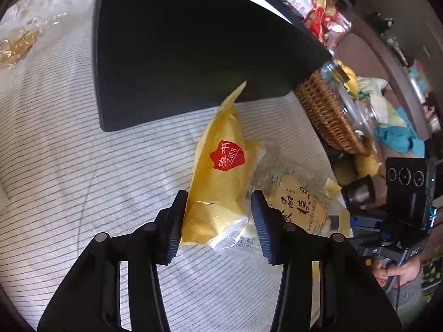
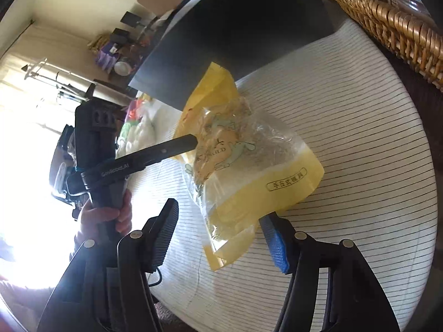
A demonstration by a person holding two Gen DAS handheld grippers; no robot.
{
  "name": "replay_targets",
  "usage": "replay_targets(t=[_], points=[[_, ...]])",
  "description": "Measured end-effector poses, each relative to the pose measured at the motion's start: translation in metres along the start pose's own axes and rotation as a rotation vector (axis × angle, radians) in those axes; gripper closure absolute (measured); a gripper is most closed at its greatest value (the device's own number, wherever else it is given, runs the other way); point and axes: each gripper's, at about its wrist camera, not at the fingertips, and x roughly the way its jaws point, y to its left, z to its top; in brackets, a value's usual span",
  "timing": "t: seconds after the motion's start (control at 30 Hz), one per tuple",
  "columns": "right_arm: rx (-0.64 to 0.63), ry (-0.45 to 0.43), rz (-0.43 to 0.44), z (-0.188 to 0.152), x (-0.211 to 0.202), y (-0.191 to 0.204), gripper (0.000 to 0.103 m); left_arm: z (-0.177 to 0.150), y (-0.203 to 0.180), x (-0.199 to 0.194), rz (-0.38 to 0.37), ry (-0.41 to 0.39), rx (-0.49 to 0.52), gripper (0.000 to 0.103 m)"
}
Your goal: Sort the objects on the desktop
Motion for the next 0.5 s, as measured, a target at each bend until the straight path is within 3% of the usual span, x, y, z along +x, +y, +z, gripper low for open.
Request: replay_targets(t=[0.23,0.5], points=[[-0.109,-0.108,0.016,-0.013,-0.024,0.035,0.043,-0.001,-0.024,-0.044,-0.031,-0.066,0.053,0.060],[-0.282,-0.122,-0.029,-0.028,-0.040,0.091,0.045,-0.002,-0.033,-0.068,-0.018,-0.041,0.039,0.060]])
